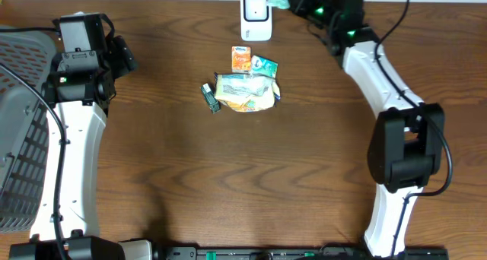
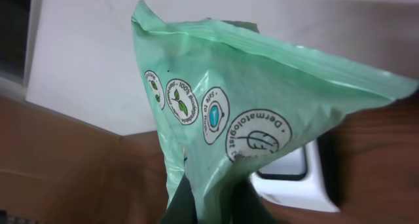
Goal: Scan the item barcode
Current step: 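Carry the wet-wipe pack to the white scanner and hold it there, then carry the wet-wipe pack to the far right edge and release it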
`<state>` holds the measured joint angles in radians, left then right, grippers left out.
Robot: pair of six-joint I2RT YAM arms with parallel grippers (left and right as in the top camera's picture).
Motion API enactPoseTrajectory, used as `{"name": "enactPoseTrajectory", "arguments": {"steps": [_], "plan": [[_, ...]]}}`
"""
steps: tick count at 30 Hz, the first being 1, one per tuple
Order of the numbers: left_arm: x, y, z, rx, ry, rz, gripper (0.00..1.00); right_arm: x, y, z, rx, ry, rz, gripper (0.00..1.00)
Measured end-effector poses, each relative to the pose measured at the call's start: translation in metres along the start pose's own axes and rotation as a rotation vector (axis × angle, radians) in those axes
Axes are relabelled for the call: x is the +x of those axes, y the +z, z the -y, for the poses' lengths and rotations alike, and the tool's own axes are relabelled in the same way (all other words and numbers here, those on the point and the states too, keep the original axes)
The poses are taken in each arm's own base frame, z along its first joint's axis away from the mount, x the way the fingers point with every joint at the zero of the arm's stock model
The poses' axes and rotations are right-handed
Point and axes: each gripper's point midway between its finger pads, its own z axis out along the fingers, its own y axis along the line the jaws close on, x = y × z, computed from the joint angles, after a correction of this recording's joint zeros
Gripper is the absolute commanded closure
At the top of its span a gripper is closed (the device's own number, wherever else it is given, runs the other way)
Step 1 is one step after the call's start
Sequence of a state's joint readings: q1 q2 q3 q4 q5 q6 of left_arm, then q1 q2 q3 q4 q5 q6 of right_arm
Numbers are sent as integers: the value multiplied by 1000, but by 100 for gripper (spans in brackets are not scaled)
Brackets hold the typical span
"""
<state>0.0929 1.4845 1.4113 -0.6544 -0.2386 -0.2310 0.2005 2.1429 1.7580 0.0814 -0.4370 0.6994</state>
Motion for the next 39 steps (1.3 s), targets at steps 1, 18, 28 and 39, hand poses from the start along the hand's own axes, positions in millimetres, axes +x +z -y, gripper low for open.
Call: {"name": "enactPoseTrajectory", "arguments": {"steps": [1, 18, 28, 39], "plan": [[0, 0, 0, 0, 0, 0, 2, 2, 3, -5, -1, 0, 3, 99], [0, 0, 0, 0, 0, 0, 2, 58, 88, 30, 34, 74, -149, 99], [0, 0, 0, 0, 0, 0, 2, 76, 89, 45, 72, 75, -210, 99], [0, 0, 0, 0, 0, 0, 2, 31, 59, 107, 148, 133, -169, 99]]}}
